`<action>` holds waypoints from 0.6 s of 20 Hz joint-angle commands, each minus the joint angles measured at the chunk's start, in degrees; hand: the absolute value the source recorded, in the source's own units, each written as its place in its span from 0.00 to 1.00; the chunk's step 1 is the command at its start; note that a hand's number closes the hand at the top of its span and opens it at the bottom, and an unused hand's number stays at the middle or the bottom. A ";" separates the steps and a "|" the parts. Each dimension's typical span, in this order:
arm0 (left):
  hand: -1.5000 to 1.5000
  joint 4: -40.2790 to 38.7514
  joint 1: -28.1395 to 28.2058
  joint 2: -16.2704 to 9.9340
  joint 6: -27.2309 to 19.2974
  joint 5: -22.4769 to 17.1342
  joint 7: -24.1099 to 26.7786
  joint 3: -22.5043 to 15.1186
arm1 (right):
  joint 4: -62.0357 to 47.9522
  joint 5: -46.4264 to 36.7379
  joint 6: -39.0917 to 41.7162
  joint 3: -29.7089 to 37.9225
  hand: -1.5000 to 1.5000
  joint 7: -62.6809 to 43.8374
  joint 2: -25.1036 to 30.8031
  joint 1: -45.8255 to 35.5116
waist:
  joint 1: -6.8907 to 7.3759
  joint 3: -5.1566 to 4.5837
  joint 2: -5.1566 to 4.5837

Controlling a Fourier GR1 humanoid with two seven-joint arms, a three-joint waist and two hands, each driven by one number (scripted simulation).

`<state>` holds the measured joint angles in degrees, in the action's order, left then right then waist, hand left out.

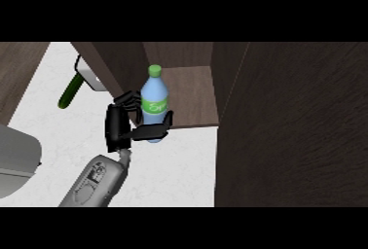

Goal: Pick up the bottled water, place it into the cabinet and close the cabinet

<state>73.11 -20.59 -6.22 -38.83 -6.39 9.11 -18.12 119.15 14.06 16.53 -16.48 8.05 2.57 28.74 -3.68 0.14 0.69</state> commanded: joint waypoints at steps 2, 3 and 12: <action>1.00 -13.74 -15.43 -1.17 1.46 2.11 -4.38 2.58 | -2.52 0.76 1.74 0.54 0.00 1.88 0.56 -0.26 | -2.89 -0.04 -2.26; 1.00 -13.92 -15.96 -1.26 -0.42 3.96 -4.48 1.77 | -1.46 -0.08 0.90 -0.06 0.00 1.09 0.24 -0.45 | -3.29 -0.06 -2.26; 0.00 -17.89 -15.64 -3.61 -6.03 10.11 -6.61 -0.82 | -2.33 -1.14 0.43 -1.06 0.00 1.91 -0.61 -0.54 | -2.87 -0.10 -2.19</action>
<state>69.81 -22.50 -9.60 -48.24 3.56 7.74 -23.14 117.80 14.13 17.28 -16.52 8.73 2.86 28.16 -4.88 0.61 0.78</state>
